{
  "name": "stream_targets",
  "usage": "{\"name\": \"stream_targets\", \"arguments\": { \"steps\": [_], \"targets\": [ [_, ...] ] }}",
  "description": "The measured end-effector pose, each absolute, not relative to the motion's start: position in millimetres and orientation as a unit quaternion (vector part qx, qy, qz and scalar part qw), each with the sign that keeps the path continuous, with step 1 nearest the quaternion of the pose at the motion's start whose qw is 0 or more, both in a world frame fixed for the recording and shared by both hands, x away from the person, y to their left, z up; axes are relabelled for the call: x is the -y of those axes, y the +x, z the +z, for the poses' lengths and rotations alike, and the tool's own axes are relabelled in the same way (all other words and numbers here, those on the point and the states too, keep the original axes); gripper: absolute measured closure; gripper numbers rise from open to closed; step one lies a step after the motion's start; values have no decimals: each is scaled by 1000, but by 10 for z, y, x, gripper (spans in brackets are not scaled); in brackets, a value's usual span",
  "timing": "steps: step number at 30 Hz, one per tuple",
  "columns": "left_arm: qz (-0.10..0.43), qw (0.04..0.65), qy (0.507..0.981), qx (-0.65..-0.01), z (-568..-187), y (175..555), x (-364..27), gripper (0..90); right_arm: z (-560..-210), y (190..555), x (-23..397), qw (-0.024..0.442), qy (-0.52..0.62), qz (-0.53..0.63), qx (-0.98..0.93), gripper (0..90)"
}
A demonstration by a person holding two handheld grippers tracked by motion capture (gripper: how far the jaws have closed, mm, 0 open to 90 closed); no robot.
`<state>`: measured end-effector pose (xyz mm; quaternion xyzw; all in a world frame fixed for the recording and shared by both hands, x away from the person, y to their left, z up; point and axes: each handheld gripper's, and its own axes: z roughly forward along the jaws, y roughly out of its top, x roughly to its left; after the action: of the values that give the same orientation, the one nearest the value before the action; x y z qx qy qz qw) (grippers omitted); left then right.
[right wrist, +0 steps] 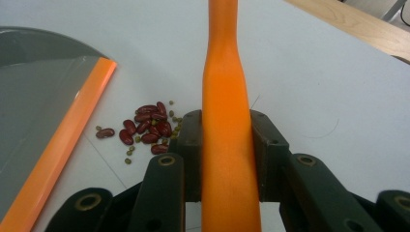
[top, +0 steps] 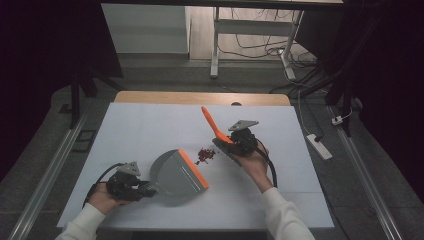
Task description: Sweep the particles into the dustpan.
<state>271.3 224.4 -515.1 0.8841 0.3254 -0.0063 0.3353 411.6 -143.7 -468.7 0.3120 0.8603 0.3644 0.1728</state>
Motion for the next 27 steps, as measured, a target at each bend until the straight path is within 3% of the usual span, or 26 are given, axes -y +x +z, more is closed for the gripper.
{"name": "stream_targets", "arguments": {
  "steps": [27],
  "targets": [
    [-12,330,885,-328,-5160,2725,-2184,618,-4834,4224,1206,180,295,347,-872,699]
  ]
}}
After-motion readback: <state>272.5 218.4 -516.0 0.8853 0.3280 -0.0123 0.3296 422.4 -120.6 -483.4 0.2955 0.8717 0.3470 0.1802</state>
